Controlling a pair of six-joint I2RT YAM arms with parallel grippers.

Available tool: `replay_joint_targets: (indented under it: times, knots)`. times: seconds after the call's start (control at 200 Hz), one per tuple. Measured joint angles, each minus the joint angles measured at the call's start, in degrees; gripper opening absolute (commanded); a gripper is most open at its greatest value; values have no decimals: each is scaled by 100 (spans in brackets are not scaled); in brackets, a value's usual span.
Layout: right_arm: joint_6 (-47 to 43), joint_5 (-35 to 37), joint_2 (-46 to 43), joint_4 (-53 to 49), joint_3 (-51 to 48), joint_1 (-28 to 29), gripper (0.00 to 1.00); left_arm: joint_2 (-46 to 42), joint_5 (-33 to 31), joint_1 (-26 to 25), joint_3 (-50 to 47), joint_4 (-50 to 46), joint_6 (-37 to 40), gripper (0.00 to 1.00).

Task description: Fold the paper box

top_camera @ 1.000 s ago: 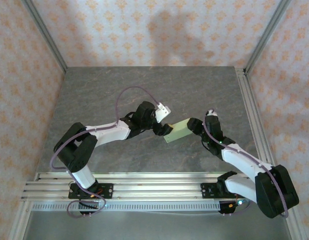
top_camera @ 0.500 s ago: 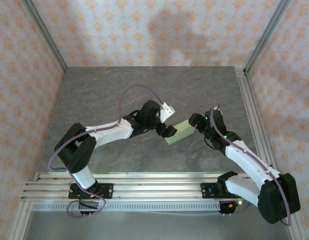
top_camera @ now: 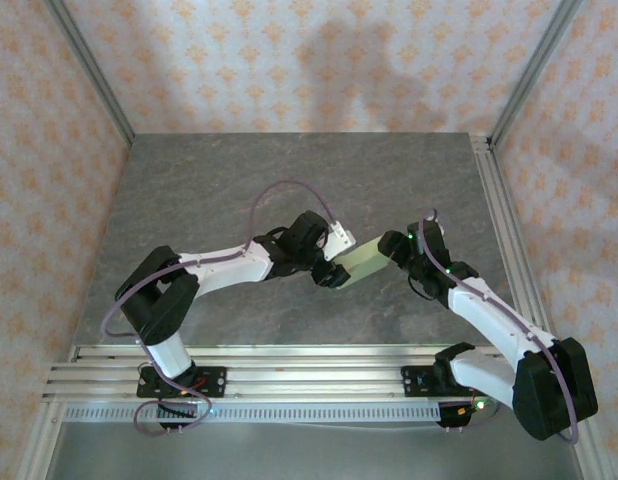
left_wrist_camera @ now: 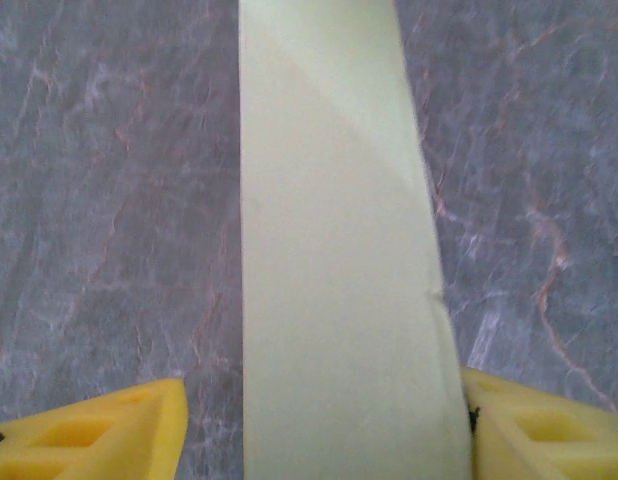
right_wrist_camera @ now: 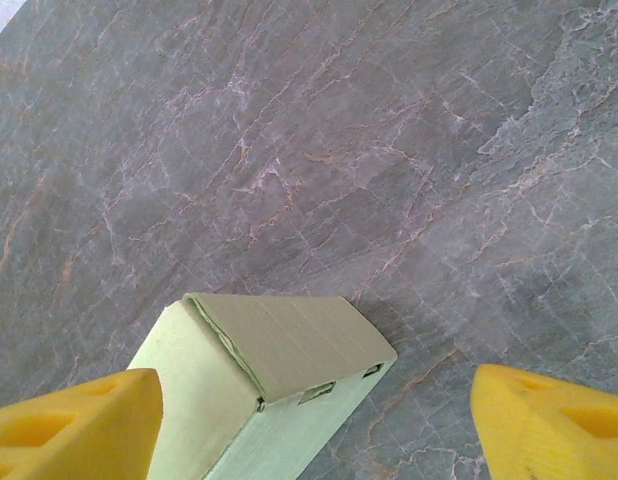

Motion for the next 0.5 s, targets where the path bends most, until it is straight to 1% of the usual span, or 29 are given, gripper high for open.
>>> replay_joint_targets:
  times: [0.035,0.055,0.13,0.15,0.17,0.38,0.501]
  knots:
    - [0,-4,0,9,-2,2,80,15,-68,-42,0,-46,79,61]
    - [0,-11,0,24,-9,0,80,22,-116,-72,0,-81,129,57]
    - [0,-22,0,96,-68,2,79,22,-297,-186,2,-157,282,55]
    - [0,-28,2,107,-85,2,79,22,-341,-214,4,-166,337,49]
    - [2,-39,2,116,-107,0,79,22,-385,-240,4,-175,358,47]
    - [20,-72,9,221,-190,0,78,-17,-844,-389,4,-225,706,44]
    - [20,-81,13,251,-190,0,78,-76,-1283,-470,4,-278,1003,44]
